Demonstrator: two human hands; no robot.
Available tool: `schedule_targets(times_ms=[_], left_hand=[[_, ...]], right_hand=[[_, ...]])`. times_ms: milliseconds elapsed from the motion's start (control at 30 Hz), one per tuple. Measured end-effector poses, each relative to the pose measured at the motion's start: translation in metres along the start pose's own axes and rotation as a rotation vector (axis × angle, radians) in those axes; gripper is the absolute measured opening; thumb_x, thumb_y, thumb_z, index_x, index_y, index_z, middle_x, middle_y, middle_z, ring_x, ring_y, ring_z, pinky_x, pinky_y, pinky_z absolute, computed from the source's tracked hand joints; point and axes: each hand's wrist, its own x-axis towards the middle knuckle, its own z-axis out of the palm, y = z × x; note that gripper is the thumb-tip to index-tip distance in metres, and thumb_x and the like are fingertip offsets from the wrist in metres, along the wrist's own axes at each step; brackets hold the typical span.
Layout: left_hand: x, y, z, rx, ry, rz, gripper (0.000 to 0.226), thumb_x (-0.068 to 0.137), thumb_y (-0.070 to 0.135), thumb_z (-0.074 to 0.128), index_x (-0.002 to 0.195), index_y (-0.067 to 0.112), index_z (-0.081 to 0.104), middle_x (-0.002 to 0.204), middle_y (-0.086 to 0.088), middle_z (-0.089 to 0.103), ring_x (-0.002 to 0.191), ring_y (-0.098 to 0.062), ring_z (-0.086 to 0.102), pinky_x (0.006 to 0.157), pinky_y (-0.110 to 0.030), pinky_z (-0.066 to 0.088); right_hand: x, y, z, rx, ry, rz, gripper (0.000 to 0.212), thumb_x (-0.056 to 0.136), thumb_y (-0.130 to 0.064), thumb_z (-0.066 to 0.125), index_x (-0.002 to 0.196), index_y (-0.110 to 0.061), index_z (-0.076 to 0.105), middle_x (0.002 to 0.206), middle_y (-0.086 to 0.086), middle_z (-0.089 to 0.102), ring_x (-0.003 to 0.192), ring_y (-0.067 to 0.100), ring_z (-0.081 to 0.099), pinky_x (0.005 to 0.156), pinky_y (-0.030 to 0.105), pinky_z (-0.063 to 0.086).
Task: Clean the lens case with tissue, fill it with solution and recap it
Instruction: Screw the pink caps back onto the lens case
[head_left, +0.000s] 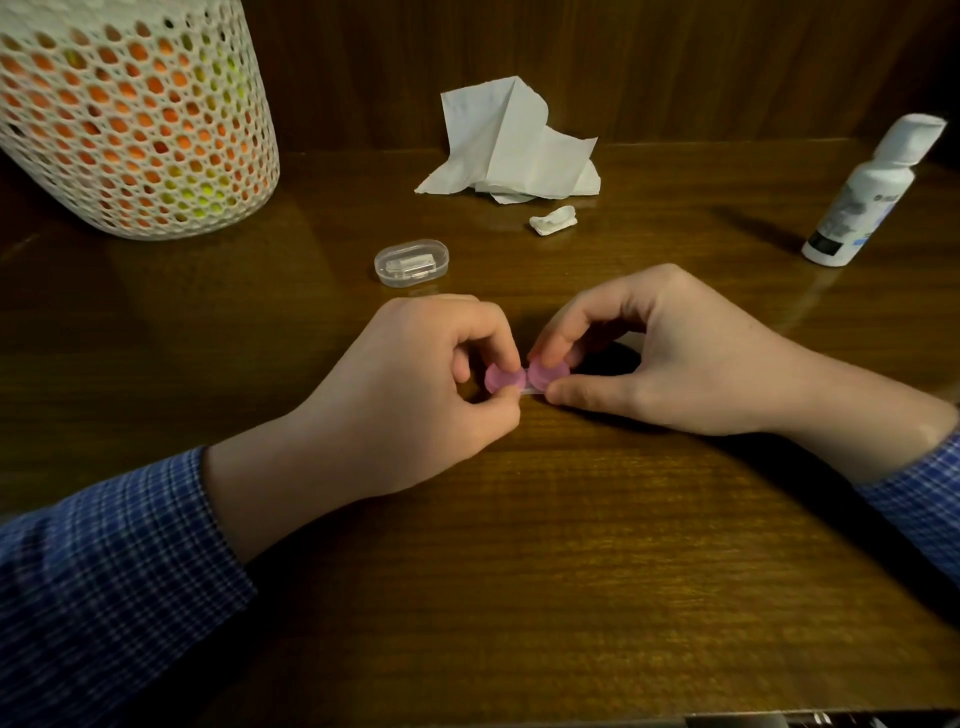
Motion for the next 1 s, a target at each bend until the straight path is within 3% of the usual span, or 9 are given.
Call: schedule_targets(times_ms=[200, 400, 733, 1000], left_hand=[[-0.0004, 0.0010, -0.0002, -0.006, -0.001, -0.009, 0.011, 0.083, 0.024, 0.076, 0.094, 0.025, 0.074, 0.083, 0.010, 0.066, 0.071, -0.016, 0.062, 0.064, -0.030, 0.052], [-0.0005, 0.0017, 0.0000, -0.010, -0.007, -0.023, 0.012, 0.083, 0.025, 0.076, 0.095, 0.026, 0.074, 0.084, 0.011, 0.066, 0.072, -0.016, 0.062, 0.064, -0.030, 0.052], [-0.0004, 0.0018, -0.0005, -0.005, -0.007, -0.021, 0.011, 0.084, 0.023, 0.077, 0.094, 0.025, 0.074, 0.084, 0.011, 0.066, 0.071, -0.016, 0.062, 0.065, -0.029, 0.052], [-0.0005, 0.0024, -0.0001, -0.015, -0.010, -0.034, 0.012, 0.083, 0.023, 0.078, 0.094, 0.026, 0.074, 0.084, 0.012, 0.066, 0.070, -0.016, 0.062, 0.064, -0.033, 0.054]], right_hand=[[0.0000, 0.0003, -0.0033, -0.015, -0.032, -0.010, 0.018, 0.083, -0.021, 0.080, 0.100, -0.025, 0.078, 0.102, -0.012, 0.077, 0.098, 0.008, 0.071, 0.089, 0.029, 0.058], [0.0004, -0.0017, 0.0017, -0.017, 0.007, -0.020, 0.020, 0.077, -0.039, 0.078, 0.094, -0.028, 0.077, 0.097, -0.011, 0.074, 0.096, 0.008, 0.070, 0.086, 0.033, 0.059], [0.0003, -0.0005, -0.0072, -0.029, -0.060, -0.022, 0.020, 0.082, -0.026, 0.076, 0.102, -0.028, 0.078, 0.105, -0.015, 0.077, 0.099, 0.005, 0.071, 0.089, 0.027, 0.058], [0.0007, -0.0006, 0.0006, -0.019, 0.000, -0.029, 0.021, 0.078, -0.041, 0.077, 0.095, -0.029, 0.078, 0.098, -0.012, 0.074, 0.097, 0.009, 0.070, 0.085, 0.031, 0.058]])
